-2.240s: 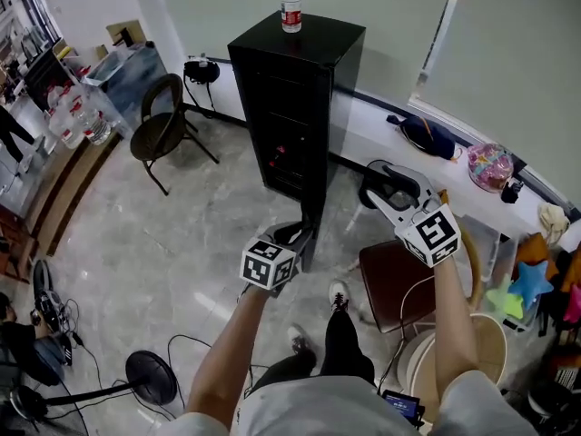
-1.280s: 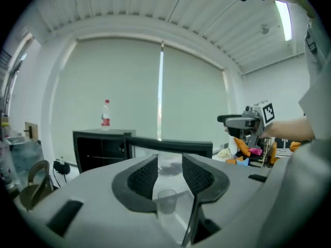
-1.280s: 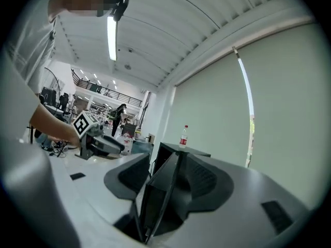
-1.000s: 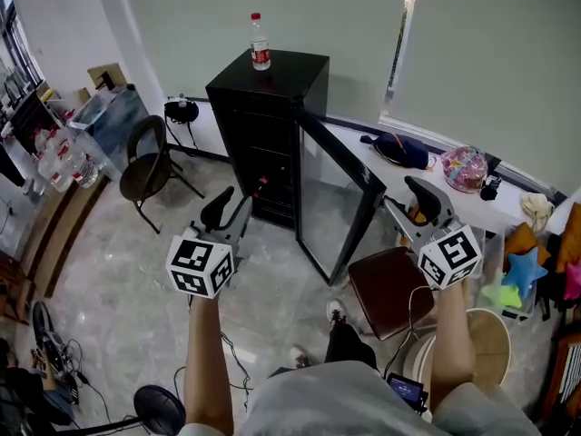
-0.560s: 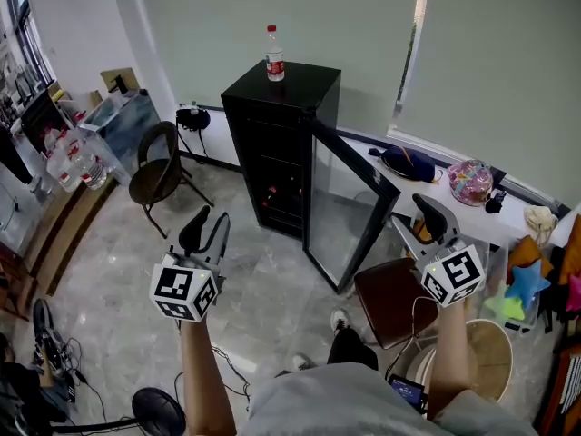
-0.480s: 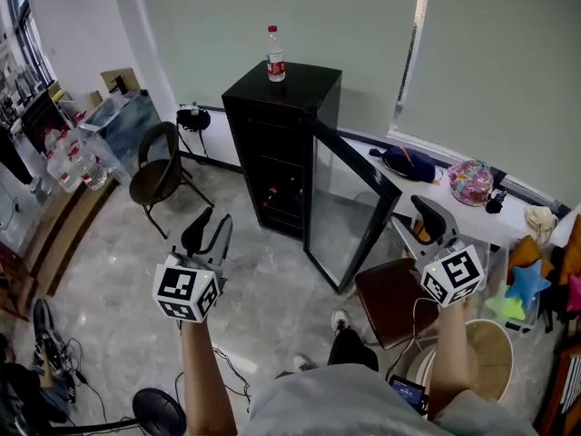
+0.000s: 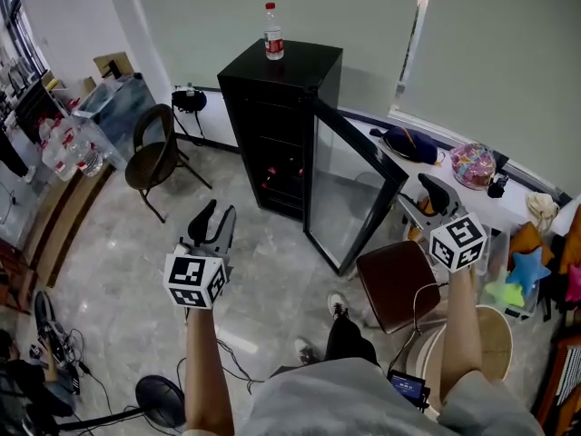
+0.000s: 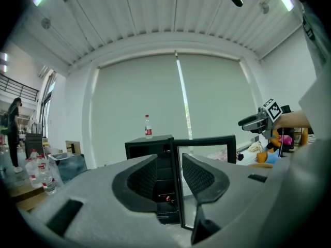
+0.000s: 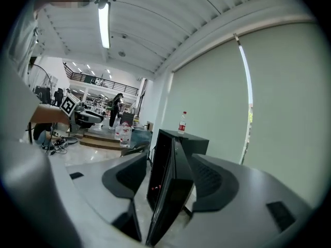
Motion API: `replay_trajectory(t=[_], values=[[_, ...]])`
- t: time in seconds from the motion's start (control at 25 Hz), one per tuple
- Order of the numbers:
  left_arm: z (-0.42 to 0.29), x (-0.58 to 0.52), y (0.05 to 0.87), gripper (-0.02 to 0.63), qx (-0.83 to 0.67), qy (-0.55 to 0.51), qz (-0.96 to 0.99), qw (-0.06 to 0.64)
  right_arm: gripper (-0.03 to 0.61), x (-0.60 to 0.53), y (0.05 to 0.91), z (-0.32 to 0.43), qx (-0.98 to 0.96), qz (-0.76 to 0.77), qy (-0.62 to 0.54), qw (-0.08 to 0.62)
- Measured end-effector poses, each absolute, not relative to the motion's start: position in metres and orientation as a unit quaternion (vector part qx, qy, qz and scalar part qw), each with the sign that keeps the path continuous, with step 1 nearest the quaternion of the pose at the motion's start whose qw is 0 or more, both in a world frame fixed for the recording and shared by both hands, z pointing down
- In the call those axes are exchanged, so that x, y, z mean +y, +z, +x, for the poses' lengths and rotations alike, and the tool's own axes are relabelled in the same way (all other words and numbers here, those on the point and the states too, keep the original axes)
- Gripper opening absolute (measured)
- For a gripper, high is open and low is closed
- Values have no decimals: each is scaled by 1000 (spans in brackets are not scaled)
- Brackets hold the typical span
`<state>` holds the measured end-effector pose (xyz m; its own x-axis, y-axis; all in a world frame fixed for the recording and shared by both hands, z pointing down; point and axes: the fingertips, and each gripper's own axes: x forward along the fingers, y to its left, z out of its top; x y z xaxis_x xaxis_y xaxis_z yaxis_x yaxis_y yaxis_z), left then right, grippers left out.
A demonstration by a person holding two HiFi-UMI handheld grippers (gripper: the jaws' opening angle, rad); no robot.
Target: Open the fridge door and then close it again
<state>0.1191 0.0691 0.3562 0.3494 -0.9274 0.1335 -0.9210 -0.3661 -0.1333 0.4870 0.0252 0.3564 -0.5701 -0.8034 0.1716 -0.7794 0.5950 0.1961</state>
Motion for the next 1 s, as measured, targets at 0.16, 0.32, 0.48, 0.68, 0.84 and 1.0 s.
replay_trajectory(t=[0.16,0.32,0.48,0.68,0.84,1.0], values=[[121,57,389,135,557,-112,-823,-11,272,6,388,496,-883,450,-15,134],[125,46,426,135,548,-128,-826,-44,281,-4,417,497,-878,457,1,143],[136,38,448,135,534,-140,-831,-65,288,-10,442,499,-876,456,16,153],[144,32,473,134,523,-158,-834,-83,288,-22,474,494,-878,451,39,156],[149,31,488,133,519,-155,-835,-100,287,-37,487,495,-872,461,40,157],[151,36,502,133,518,-158,-833,-114,221,-43,492,490,-870,466,45,152]])
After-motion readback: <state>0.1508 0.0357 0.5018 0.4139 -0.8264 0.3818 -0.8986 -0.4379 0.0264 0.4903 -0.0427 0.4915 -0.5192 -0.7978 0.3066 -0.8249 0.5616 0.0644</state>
